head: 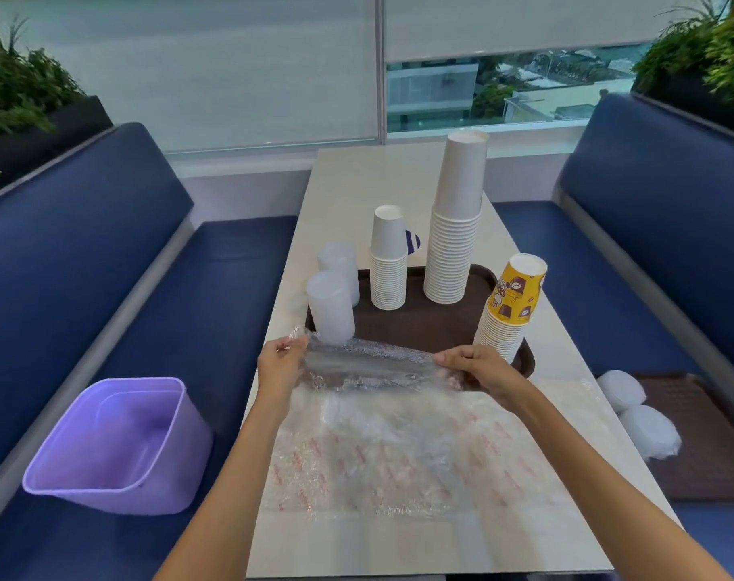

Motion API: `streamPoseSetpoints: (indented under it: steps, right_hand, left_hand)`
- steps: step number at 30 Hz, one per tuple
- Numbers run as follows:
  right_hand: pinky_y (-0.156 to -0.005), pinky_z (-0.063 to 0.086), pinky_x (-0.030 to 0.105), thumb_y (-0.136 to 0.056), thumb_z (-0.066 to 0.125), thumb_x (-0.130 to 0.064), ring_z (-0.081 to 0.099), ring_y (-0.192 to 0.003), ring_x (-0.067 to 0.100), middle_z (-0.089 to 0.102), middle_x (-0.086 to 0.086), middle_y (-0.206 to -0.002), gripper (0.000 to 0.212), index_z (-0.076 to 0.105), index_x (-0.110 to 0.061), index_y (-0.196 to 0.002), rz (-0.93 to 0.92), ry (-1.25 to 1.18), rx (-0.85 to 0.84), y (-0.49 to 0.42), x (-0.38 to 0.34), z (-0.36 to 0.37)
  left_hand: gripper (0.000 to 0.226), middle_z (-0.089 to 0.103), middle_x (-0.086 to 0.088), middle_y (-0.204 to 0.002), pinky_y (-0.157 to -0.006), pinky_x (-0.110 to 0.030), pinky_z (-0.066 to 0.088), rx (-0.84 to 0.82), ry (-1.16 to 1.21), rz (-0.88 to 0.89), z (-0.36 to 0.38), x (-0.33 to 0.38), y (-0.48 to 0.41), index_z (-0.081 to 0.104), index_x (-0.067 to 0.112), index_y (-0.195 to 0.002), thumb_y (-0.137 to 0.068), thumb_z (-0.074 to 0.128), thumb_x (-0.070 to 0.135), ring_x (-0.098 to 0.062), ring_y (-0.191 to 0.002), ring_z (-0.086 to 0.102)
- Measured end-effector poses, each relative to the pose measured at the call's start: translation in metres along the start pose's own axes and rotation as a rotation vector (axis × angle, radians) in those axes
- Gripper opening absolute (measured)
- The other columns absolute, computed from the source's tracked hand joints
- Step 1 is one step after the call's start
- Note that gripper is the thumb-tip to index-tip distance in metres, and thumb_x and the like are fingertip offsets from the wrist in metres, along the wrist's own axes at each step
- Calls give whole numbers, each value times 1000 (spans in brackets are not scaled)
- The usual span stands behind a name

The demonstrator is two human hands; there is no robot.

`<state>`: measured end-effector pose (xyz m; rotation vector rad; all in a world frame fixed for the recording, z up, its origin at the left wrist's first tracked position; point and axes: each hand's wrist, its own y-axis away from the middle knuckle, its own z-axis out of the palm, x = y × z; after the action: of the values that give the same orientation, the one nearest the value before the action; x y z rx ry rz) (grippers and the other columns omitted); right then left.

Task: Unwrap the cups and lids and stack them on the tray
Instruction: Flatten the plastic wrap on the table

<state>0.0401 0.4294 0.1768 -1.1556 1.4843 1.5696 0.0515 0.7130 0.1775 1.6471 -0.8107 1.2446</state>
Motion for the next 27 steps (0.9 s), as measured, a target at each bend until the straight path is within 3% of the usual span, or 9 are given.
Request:
streamPoseSetpoints:
  steps: [6,10,13,15,18,23,27]
  right_hand:
    - [-60,51,21,-85,68,-18,57,-64,11,64,1,-71,6,71,-13,-86,35,-79,97,5,14,-1]
    - [-74,50,31,-87,66,-22,60,-84,21,66,7,-92,12,69,-11,-91,93,-226,206,4,19,-1]
    - [-83,50,37,-92,60,-24,59,-97,26,61,8,-102,14,61,-11,-96,137,-364,270,6,23,1]
    - [-77,51,32,-96,53,-25,61,-89,19,62,2,-88,14,56,-12,-97,147,-443,262,9,25,3]
    - [-61,50,20,-99,48,-22,63,-55,2,68,-8,-62,18,60,-15,-88,162,-497,211,13,27,5]
    - [-70,44,24,-97,51,-26,58,-81,10,70,-6,-88,17,67,-19,-95,191,-483,201,13,25,3]
    - [-69,45,25,-97,51,-19,56,-83,14,64,-1,-93,15,66,-18,-98,156,-405,215,12,23,2]
  left_hand:
    - [24,39,3,-62,-36,-15,24,-114,23,-247,-7,-22,13,63,13,-84,-92,60,36,-7,-48,30]
    - [30,40,-3,-63,-41,-18,31,-77,-45,-93,-3,-39,19,48,9,-70,-95,57,24,-10,-46,35]
    - [20,52,-2,-69,-49,-21,39,-40,-43,18,-1,-46,25,54,11,-78,-96,56,21,-14,-53,45]
    - [14,55,-1,-72,-51,-21,41,-35,-34,62,-2,-49,27,58,13,-83,-95,56,20,-14,-56,49]
    - [13,56,-2,-72,-48,-18,40,-19,-29,92,-3,-52,26,59,9,-90,-95,56,20,-14,-55,49]
    - [12,57,-2,-72,-48,-18,38,-26,-54,113,-4,-54,25,60,8,-96,-95,56,20,-13,-55,48]
    - [7,58,-5,-75,-47,-19,37,-27,-63,117,-4,-53,25,60,14,-92,-95,56,19,-13,-54,47]
